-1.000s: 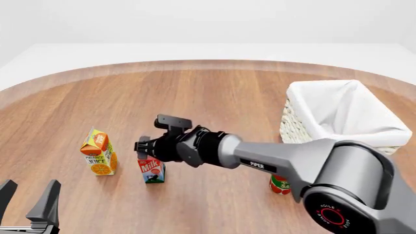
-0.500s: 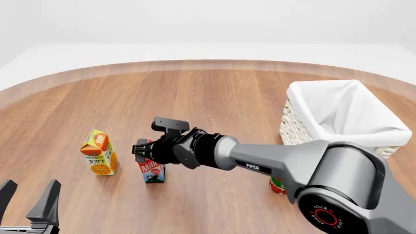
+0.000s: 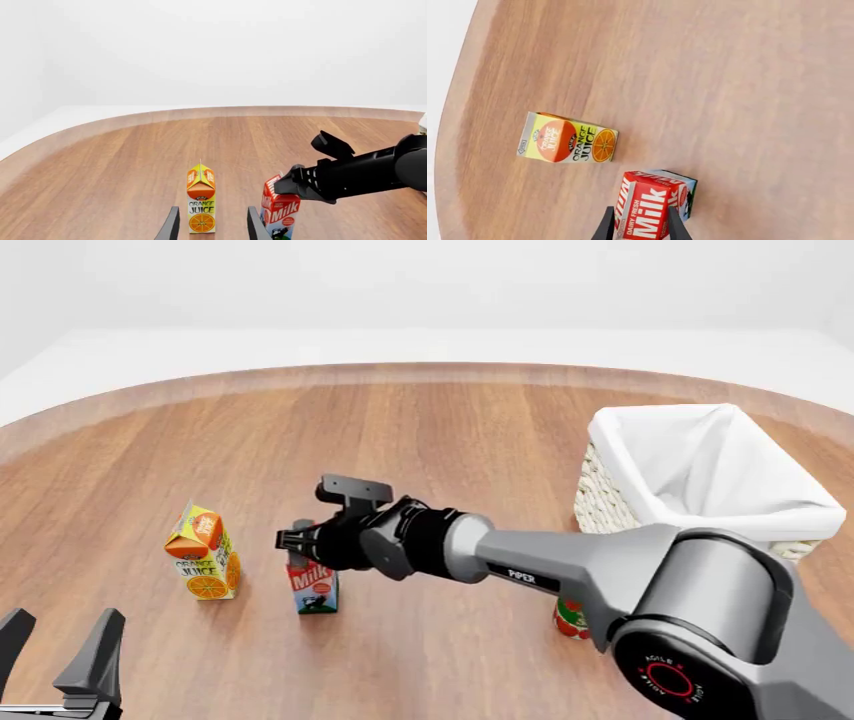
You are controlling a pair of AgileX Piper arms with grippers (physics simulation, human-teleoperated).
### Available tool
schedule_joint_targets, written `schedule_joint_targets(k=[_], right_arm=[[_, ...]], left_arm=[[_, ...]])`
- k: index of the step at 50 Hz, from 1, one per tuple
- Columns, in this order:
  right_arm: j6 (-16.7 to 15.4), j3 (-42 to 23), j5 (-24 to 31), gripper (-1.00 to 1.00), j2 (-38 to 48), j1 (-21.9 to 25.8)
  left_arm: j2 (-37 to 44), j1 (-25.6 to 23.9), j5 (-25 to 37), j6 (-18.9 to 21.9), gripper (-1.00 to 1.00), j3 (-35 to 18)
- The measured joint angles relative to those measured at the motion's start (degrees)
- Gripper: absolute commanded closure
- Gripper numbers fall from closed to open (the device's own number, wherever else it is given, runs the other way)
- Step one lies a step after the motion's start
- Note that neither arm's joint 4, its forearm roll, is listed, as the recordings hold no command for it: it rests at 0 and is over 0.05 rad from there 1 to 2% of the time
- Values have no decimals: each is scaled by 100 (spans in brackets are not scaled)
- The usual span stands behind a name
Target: Pick the milk and place it in the basket.
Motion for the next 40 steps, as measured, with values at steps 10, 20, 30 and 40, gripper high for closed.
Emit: schedule_joint_targets(k=[10,20,30,40], right_arm=[[-123,94,-55,100,-49,-28],[-172,217,-113,100,-130,-68],[-233,284,-168,100,-218,-81],[-253,324,-202,100,-279,-91]], left_arm=[[0,0,0,0,-100,0],[0,0,0,0,-100,0],[0,0,0,0,-100,0],[0,0,0,0,-100,0]])
